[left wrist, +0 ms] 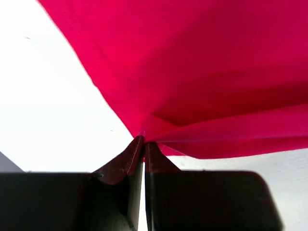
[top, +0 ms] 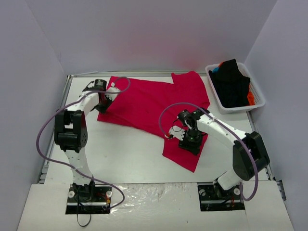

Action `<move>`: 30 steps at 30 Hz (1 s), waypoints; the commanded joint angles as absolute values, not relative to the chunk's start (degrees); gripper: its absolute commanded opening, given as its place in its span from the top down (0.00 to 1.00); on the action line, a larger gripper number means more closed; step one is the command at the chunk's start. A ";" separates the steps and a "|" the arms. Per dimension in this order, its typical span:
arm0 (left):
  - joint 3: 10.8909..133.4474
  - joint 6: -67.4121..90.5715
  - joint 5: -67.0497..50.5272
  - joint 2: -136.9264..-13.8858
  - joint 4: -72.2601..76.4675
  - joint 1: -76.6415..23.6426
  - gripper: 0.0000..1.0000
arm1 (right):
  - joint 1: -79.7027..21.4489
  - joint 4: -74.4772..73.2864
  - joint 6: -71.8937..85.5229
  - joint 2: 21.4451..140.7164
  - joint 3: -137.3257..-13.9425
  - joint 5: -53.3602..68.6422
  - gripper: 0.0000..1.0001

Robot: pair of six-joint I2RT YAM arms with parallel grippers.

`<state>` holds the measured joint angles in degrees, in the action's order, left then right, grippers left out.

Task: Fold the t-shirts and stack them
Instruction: Grap the side of the flattened tshirt closest away from the robot with both arms

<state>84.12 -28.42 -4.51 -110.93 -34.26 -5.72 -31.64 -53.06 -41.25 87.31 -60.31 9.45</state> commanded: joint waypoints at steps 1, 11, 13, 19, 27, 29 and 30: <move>89.37 -26.63 -5.36 -112.67 -38.14 -3.52 0.98 | -34.00 -57.39 -42.10 89.29 -58.63 7.47 0.55; 92.72 -26.19 -6.85 -116.98 -38.76 -1.58 0.98 | -43.94 -55.28 -39.73 96.06 -57.65 7.29 0.48; 92.64 -26.10 -6.94 -117.42 -38.50 -1.58 0.98 | -45.61 -54.06 -39.20 97.46 -58.27 7.64 0.47; 91.32 -26.10 -6.94 -116.98 -37.88 -1.41 0.98 | -53.17 -51.86 -37.01 99.05 -59.85 9.14 0.42; 90.79 -26.10 -7.03 -116.19 -37.44 -0.97 0.98 | -58.27 -47.38 -34.11 101.95 -58.10 10.81 0.37; 90.62 -26.02 -7.21 -116.10 -37.35 -0.79 0.98 | -58.36 -47.02 -34.10 102.48 -58.01 10.03 0.35; 90.44 -26.10 -7.21 -116.02 -37.27 -0.70 0.98 | -58.36 -46.15 -33.93 102.65 -57.83 9.32 0.35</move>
